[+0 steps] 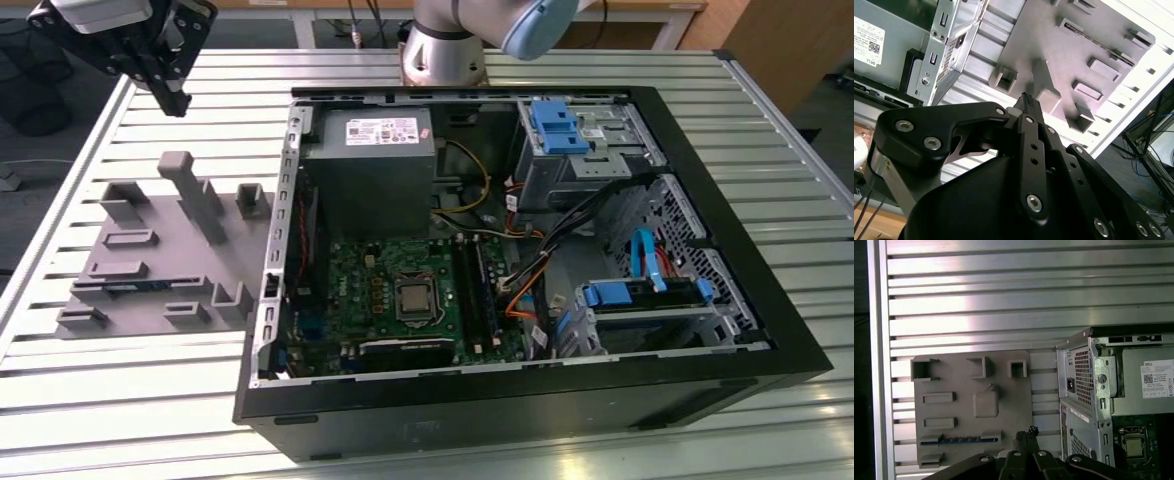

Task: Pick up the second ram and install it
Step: 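Reach for the second ram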

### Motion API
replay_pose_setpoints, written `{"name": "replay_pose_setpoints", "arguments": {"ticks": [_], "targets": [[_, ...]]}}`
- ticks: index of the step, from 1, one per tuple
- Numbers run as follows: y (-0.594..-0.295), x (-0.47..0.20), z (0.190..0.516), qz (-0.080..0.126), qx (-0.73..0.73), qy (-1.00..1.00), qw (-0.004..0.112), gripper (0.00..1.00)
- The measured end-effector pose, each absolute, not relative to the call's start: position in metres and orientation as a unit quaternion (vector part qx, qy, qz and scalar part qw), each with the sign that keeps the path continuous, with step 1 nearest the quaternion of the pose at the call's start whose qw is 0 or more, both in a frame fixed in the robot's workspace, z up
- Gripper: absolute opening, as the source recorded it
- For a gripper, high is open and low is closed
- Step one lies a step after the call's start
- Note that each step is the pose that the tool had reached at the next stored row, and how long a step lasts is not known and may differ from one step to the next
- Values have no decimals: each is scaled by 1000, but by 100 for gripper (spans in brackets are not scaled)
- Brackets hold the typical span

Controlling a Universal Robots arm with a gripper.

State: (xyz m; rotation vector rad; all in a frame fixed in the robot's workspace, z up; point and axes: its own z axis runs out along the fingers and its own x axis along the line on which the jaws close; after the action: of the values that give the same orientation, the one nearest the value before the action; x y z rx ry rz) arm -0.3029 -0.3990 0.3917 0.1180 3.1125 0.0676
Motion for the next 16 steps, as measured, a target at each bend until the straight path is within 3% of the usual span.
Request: {"name": "replay_pose_setpoints", "arguments": {"ticks": [16], "targets": [[-399,-311,392,22,38,999,13,11]]}}
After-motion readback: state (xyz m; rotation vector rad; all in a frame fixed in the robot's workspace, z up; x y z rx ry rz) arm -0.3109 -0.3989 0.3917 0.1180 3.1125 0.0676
